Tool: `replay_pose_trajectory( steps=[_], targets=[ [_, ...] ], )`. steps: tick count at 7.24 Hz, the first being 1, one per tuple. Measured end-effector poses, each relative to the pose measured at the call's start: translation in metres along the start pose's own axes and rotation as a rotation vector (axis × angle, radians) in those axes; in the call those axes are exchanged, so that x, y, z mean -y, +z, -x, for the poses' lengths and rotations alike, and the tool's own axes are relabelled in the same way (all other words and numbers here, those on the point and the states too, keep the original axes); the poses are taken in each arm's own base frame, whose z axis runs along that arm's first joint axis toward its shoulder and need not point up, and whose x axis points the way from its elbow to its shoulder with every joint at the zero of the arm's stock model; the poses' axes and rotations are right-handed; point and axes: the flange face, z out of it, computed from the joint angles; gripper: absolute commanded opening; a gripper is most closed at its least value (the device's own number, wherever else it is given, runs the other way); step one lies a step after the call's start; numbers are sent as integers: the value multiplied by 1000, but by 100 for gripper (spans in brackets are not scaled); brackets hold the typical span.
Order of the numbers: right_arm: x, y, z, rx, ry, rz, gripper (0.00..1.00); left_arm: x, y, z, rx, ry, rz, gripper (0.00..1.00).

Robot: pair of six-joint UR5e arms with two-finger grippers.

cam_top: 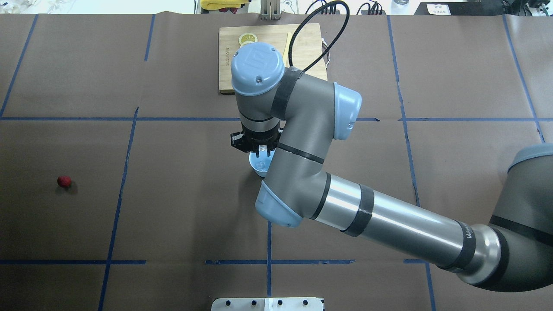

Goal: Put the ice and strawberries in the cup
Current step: 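Carry the ice cube with the right gripper over the blue cup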

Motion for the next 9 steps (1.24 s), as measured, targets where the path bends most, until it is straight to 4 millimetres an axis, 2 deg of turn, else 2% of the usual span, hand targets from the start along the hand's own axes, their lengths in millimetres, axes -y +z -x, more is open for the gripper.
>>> replay_pose_trajectory(
  steps=[2, 3, 4, 5, 6, 8, 9],
  targets=[
    [1, 8, 9, -6, -3, 9, 3, 0, 0, 0, 0, 1, 0, 100],
    [0, 7, 10, -5, -3, 9, 13, 0, 0, -1, 0, 2, 0, 100],
    [0, 8, 9, -6, -4, 10, 19, 0, 0, -1, 0, 2, -1, 100],
    [-1, 8, 8, -6, -4, 11, 19, 0, -1, -2, 0, 3, -2, 100],
    [0, 9, 6, -8, -3, 13, 27, 1, -1, -2, 0, 5, -2, 100],
    [0, 11, 2, -23, 5, 21, 75, 2, -2, -4, 0, 6, -5, 100],
    [0, 11, 1, -27, 8, 23, 85, 2, -3, -5, 0, 3, -5, 100]
  ],
)
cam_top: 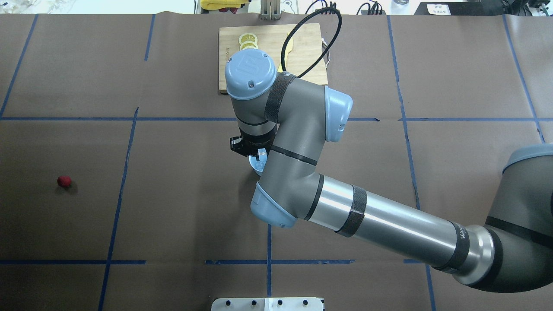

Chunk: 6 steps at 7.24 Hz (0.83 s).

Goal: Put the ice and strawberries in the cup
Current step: 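Carry the ice cube with the right gripper over the blue cup, then open the right gripper to drop the ice cube into the cup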

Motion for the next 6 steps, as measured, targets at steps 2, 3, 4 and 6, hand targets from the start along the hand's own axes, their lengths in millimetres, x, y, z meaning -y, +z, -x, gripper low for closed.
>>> replay_pose_trajectory(
  steps=[2, 3, 4, 6],
  targets=[
    [0, 0, 0, -1, 0, 0, 91, 0, -1, -1, 0, -2, -2, 100],
    [0, -1, 0, 0, 0, -1, 98, 1, -2, -2, 0, -2, -3, 100],
    [0, -2, 0, 1, 1, -3, 98, 2, -2, -3, 1, -1, -4, 100],
    [3, -9, -2, 3, 6, -10, 98, 3, -3, -4, 1, -1, -5, 100]
  ],
)
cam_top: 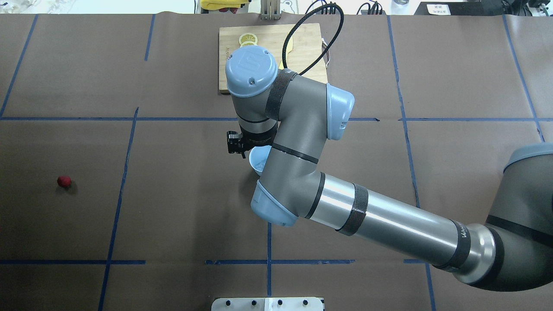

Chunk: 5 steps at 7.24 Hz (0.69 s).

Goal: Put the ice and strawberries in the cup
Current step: 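Open the right gripper to drop the ice cube into the cup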

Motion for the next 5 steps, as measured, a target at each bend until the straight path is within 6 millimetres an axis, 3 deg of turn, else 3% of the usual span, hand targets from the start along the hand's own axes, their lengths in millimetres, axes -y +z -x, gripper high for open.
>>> replay_pose_trajectory(
  steps=[3, 4, 5],
  targets=[
    [5, -12, -7, 0, 11, -8, 99, 1, -1, -1, 0, 1, -1, 100],
    [5, -23, -28, -15, 25, -7, 99, 1, -1, -1, 0, -3, -2, 100],
    [-4, -36, -70, -29, 19, -13, 99, 2, -1, -2, 0, -9, -3, 100]
  ],
)
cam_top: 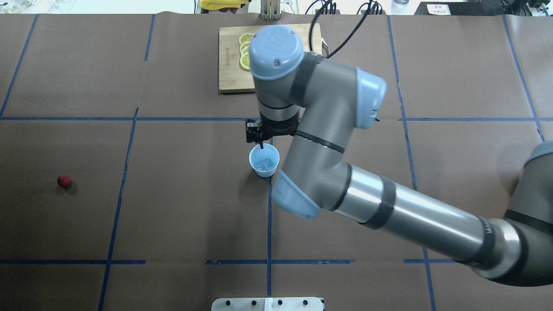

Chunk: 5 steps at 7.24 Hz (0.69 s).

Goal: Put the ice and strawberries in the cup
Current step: 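Open the right gripper to drop the ice cube into the cup, then move the right gripper back over the pink bowl of ice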

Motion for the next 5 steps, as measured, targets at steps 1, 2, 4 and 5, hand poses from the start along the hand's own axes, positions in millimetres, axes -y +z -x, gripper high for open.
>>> replay_pose_trajectory(
  steps=[1, 2, 4, 5],
  targets=[
    [-13, -12, -62, -7, -33, -20, 99, 0, 0, 0, 0, -3, -1, 100],
    [-22, -25, -122, -16, -77, -48, 99, 0, 0, -1, 0, -4, -1, 100],
    [-39, -38, -222, -66, -152, -80, 99, 0, -1, -1, 0, -3, -2, 100],
    [-52, -34, -271, -114, -210, -76, 99, 0, -1, -1, 0, -4, -2, 100]
  ],
)
